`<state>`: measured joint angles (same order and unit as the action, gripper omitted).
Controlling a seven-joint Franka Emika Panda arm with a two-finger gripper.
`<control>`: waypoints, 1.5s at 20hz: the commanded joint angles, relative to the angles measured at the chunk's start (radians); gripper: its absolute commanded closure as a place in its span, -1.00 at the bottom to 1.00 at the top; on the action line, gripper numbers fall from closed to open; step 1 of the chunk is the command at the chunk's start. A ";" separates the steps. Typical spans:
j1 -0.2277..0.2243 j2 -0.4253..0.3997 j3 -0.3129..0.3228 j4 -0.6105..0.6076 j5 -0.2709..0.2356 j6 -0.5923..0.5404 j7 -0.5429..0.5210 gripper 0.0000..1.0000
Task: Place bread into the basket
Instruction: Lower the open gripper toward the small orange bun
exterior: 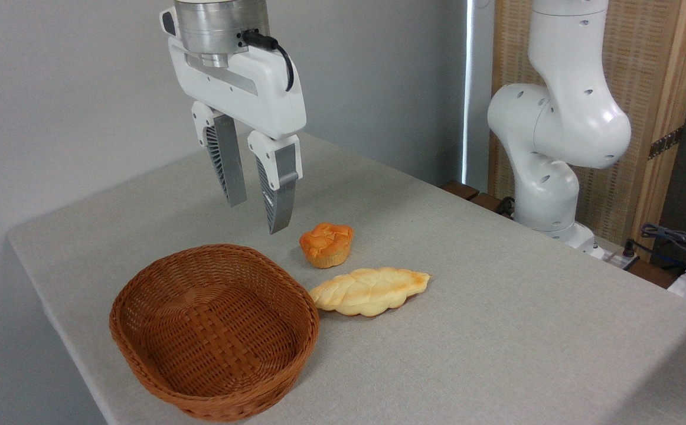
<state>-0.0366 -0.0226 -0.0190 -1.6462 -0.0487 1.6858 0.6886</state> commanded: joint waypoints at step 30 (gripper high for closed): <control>-0.025 -0.022 0.016 -0.053 -0.013 -0.074 0.038 -1.00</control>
<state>-0.0522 -0.0184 -0.0117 -1.6663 -0.0487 1.6286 0.7021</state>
